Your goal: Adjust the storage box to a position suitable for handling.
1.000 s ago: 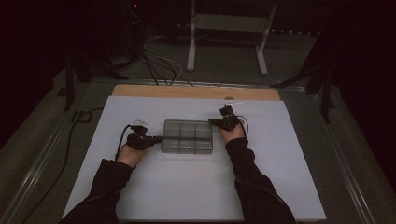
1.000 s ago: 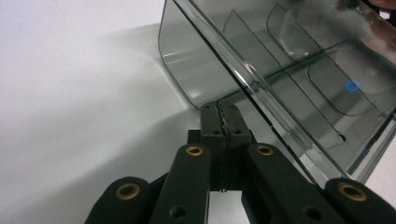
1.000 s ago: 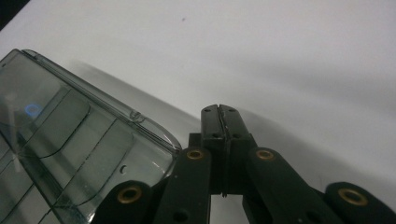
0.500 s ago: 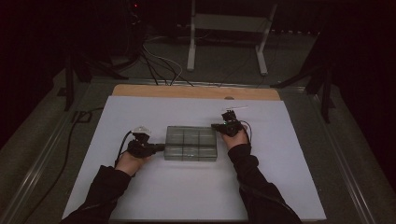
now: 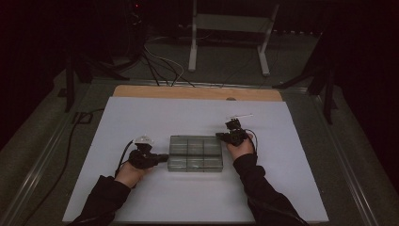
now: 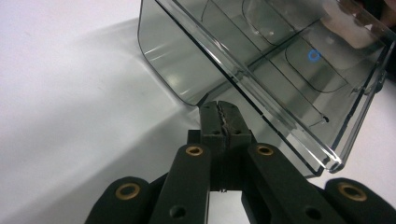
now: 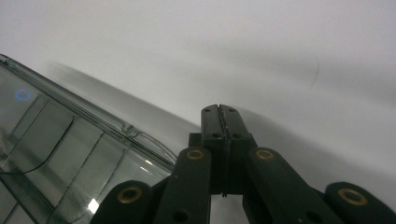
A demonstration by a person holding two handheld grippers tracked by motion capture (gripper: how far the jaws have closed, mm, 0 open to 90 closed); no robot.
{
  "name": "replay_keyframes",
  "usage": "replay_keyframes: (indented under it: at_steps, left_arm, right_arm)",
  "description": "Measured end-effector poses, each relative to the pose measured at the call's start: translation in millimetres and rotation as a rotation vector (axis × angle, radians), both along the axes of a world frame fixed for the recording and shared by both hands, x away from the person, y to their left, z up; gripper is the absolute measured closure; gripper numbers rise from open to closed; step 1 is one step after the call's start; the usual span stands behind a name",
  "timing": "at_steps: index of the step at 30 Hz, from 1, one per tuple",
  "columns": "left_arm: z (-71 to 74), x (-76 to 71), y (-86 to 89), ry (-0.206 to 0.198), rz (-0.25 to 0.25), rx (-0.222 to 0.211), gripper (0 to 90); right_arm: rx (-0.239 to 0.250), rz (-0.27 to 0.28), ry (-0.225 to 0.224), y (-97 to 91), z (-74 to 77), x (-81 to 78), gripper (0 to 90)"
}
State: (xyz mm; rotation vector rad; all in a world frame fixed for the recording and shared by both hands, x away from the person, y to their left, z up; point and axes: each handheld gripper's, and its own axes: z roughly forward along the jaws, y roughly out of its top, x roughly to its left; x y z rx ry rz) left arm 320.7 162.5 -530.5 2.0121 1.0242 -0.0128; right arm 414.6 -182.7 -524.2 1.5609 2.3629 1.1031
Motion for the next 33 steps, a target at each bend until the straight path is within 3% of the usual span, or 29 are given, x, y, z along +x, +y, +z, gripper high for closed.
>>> replay_keyframes:
  at_steps: [11,23,26,33]
  left_arm:
    - [-3.1,-20.5,-7.8,0.013,-0.042,-0.035,90.0]
    - [-0.2,-40.1,-19.4,0.013,-0.101,-0.012,90.0]
    - [2.3,-47.5,-23.9,-0.006,-0.12,0.002,90.0]
    - [3.0,-56.5,-28.4,0.001,-0.147,-0.012,90.0]
  right_arm:
    - [0.011,-0.005,-0.012,-13.3,-0.5,-21.4,90.0]
    - [0.015,-0.022,0.01,-25.9,0.5,-48.1,90.0]
    - [0.012,-0.022,0.017,-28.9,1.3,-54.8,90.0]
    - [0.027,-0.022,0.017,-37.2,0.5,-70.5,90.0]
